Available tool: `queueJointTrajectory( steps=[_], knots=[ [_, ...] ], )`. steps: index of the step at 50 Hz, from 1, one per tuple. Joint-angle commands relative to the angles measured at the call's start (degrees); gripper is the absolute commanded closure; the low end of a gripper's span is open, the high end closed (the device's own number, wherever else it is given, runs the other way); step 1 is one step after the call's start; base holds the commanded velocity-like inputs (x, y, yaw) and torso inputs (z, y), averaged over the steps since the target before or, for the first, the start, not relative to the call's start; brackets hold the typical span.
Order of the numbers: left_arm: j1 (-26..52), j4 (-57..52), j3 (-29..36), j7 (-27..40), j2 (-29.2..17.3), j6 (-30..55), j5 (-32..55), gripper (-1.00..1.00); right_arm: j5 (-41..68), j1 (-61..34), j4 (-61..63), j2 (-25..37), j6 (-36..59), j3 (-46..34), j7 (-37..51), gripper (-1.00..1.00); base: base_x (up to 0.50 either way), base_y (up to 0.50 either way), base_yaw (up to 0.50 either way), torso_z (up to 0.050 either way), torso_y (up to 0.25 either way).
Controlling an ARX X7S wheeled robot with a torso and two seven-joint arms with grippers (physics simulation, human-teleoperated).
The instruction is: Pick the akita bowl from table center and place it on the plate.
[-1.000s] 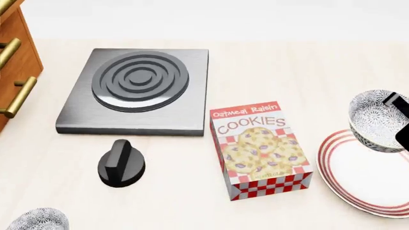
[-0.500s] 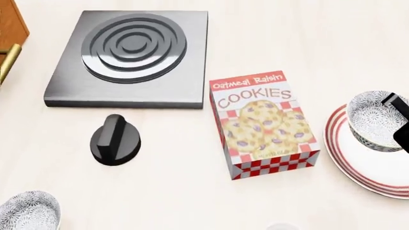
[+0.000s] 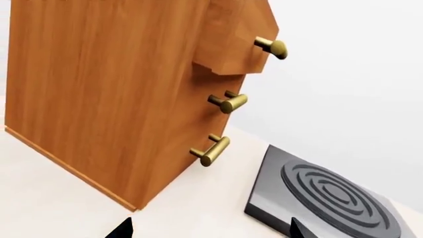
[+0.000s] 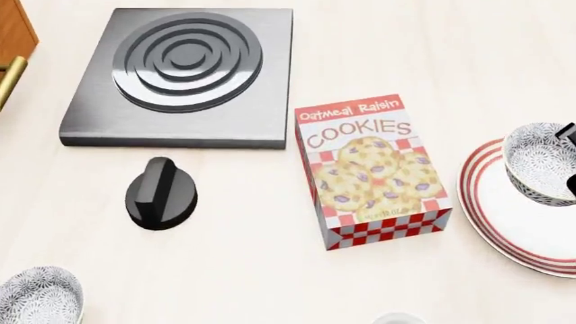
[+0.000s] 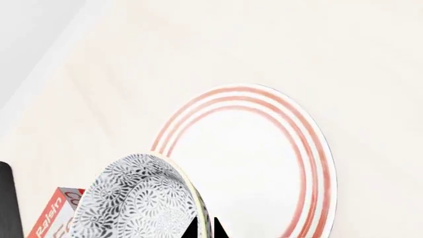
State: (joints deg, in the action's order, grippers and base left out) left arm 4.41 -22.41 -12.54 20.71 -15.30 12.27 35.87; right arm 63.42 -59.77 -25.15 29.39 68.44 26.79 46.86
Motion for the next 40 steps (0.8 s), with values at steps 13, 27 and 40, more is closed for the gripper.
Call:
queueJointTrajectory(
  steps=[13,27,40],
  knots=[
    [-1.32,-0.92,0.33,-0.16,-0.58,-1.15,-0.39,-1.0,-3.71,-4.43,-6.78,0.45,-6.78,-2.72,-5.14,1.0,0.0,0.0,0.0,0.0,-0.121],
    [-1.13,-1.28,0.72,0.06,-0.9,-0.56,0.63,-1.0,-4.74,-5.73,-10.04,1.36,-9.52,-2.51,-6.86,1.0,0.0,0.0,0.0,0.0,-0.087],
    [-3.37,-6.12,-0.59,0.98,-2.0,-0.65,1.76,-1.0,-8.1,-9.46,-18.87,0.6,-14.56,-5.07,-11.59,1.0,0.0,0.0,0.0,0.0,0.0]
  ],
)
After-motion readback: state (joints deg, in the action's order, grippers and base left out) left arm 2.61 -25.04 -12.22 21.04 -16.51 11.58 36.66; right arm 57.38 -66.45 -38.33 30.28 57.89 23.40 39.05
